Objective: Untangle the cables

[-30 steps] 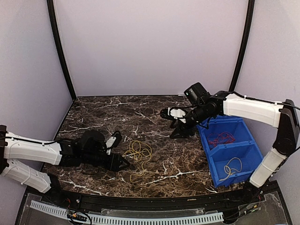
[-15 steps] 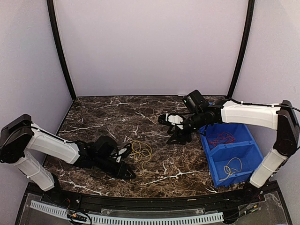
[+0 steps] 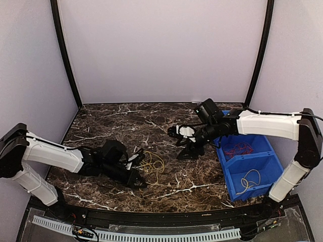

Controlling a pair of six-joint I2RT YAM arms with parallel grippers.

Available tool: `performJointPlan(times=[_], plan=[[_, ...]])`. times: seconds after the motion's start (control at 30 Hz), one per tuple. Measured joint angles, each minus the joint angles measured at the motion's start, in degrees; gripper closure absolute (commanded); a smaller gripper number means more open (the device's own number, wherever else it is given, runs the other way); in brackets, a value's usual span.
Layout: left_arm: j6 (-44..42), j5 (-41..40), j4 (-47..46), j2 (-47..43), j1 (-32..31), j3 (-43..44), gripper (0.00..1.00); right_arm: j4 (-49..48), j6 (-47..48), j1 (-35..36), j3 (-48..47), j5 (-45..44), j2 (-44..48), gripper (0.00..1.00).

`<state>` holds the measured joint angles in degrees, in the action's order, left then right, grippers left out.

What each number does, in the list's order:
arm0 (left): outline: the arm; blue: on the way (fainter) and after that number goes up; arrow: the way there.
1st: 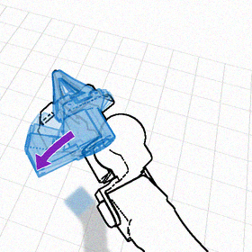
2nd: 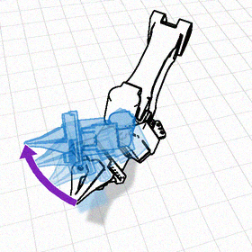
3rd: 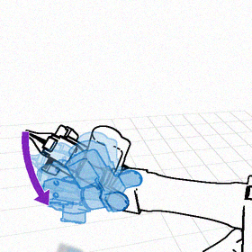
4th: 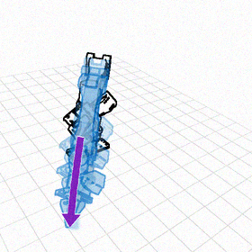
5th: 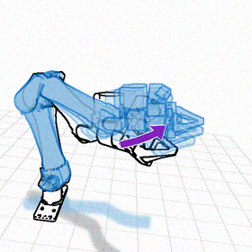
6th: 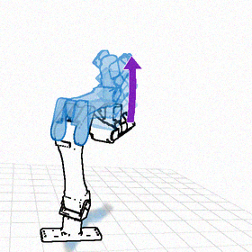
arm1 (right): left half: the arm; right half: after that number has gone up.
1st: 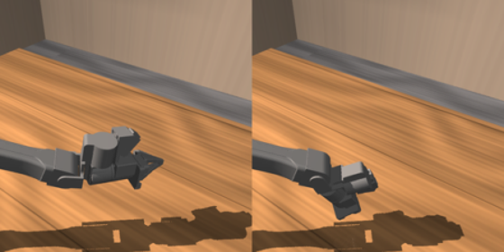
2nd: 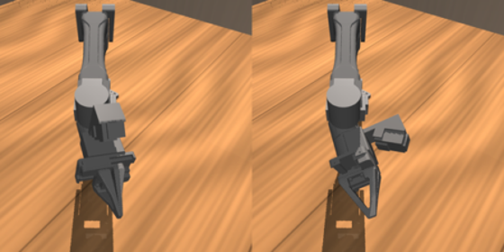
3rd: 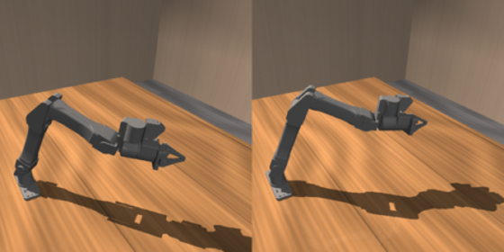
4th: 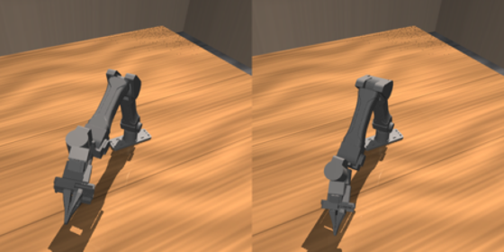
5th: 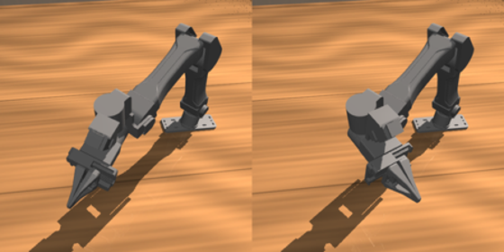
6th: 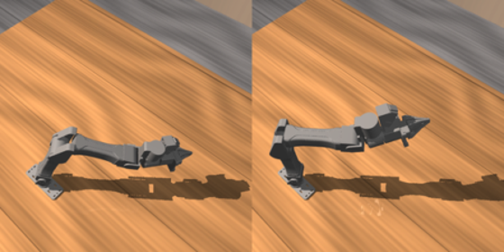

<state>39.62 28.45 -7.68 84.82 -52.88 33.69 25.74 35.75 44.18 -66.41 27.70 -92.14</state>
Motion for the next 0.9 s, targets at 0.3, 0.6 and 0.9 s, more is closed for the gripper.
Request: performJointPlan(times=[0.3, 0.6, 0.9], plan=[[-3.6, -7.6, 6.0, -14.7, 0.0, 5.1, 1.0, -0.8, 5.6, 9.5, -3.1, 4.3, -3.3, 0.26], [-6.1, -12.9, 12.5, -20.6, 0.0, 8.9, 1.0, -10.8, -0.7, 9.7, -9.2, 5.8, -9.9, 0.32], [-6.9, -16.6, 18.0, -25.0, 0.0, 12.5, 1.0, -11.9, -5.0, 9.8, -11.6, 6.0, -11.6, 0.44]])
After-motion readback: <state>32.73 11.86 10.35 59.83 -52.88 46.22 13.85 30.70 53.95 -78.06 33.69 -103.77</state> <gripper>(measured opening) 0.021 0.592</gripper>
